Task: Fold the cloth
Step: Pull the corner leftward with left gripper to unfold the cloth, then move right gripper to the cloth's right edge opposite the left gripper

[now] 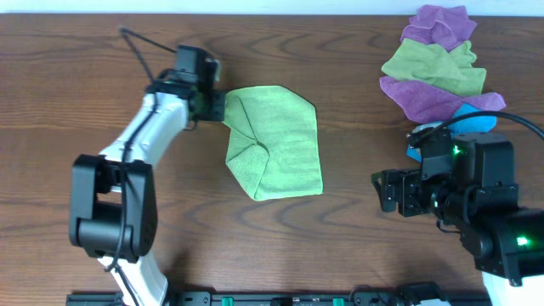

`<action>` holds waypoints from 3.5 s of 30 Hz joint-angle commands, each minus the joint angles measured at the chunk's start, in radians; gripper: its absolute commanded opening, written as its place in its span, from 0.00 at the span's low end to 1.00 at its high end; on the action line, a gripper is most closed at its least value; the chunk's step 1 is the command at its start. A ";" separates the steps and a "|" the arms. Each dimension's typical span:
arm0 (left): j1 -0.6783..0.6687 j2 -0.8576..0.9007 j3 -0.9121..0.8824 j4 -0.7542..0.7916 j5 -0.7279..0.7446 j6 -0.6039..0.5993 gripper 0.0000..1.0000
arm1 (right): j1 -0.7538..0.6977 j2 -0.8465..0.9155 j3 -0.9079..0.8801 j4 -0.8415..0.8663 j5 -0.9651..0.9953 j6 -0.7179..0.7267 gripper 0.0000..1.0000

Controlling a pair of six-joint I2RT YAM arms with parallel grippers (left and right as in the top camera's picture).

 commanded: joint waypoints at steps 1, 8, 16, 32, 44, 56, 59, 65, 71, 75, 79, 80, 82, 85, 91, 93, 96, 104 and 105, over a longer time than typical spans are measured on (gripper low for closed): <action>0.039 -0.006 0.016 -0.007 0.148 -0.032 0.55 | -0.008 -0.001 0.001 -0.003 0.006 -0.010 0.89; 0.053 0.056 0.015 -0.003 0.273 -0.027 0.55 | -0.008 -0.001 0.001 0.001 0.006 -0.013 0.89; 0.054 0.117 0.015 0.001 0.306 -0.023 0.52 | -0.008 -0.001 0.001 -0.001 0.007 -0.017 0.89; 0.062 0.118 0.015 0.042 0.193 0.018 0.57 | -0.008 -0.001 0.001 0.010 0.006 -0.043 0.89; 0.062 0.172 0.015 0.090 0.235 0.006 0.46 | -0.008 -0.001 0.001 0.020 0.007 -0.043 0.89; 0.104 0.167 0.027 0.105 0.234 0.006 0.06 | -0.008 -0.001 0.001 0.019 0.006 -0.042 0.89; 0.146 0.167 0.061 0.077 0.235 0.006 0.06 | -0.008 -0.001 0.001 0.020 0.007 -0.042 0.89; 0.249 0.167 0.150 -0.034 0.225 0.018 0.06 | -0.008 -0.001 0.001 0.033 0.007 -0.042 0.88; 0.290 0.167 0.153 -0.121 0.182 0.018 0.45 | -0.008 0.003 0.001 0.074 0.007 -0.042 0.88; 0.293 0.167 0.153 -0.143 0.188 0.018 0.55 | -0.008 0.019 0.001 0.099 0.006 -0.038 0.89; 0.293 0.161 0.153 -0.159 0.249 0.018 0.54 | -0.008 0.063 0.001 0.114 -0.008 -0.030 0.87; 0.293 0.158 0.153 -0.161 0.277 0.017 0.54 | -0.008 0.078 0.001 0.117 -0.010 -0.028 0.84; 0.293 0.151 0.153 -0.169 0.345 0.017 0.49 | -0.008 0.118 0.001 0.141 -0.010 -0.006 0.80; 0.287 0.146 0.153 -0.196 0.398 0.012 0.34 | -0.008 0.176 0.001 0.208 -0.031 0.006 0.77; 0.284 0.143 0.153 -0.267 0.510 -0.011 0.37 | -0.007 0.291 0.001 0.338 -0.090 -0.053 0.85; 0.282 0.132 0.153 -0.288 0.527 0.009 0.37 | -0.007 0.327 0.001 0.373 -0.120 -0.084 0.86; 0.268 0.086 0.153 -0.317 0.512 0.018 0.37 | -0.007 0.390 0.001 0.433 -0.137 -0.111 0.84; 0.065 -0.101 0.152 -0.473 0.191 0.027 0.26 | -0.008 0.581 0.002 0.656 -0.171 -0.121 0.77; 0.029 -0.100 0.152 -0.493 0.152 0.019 0.23 | -0.008 0.595 0.002 0.679 -0.192 -0.122 0.76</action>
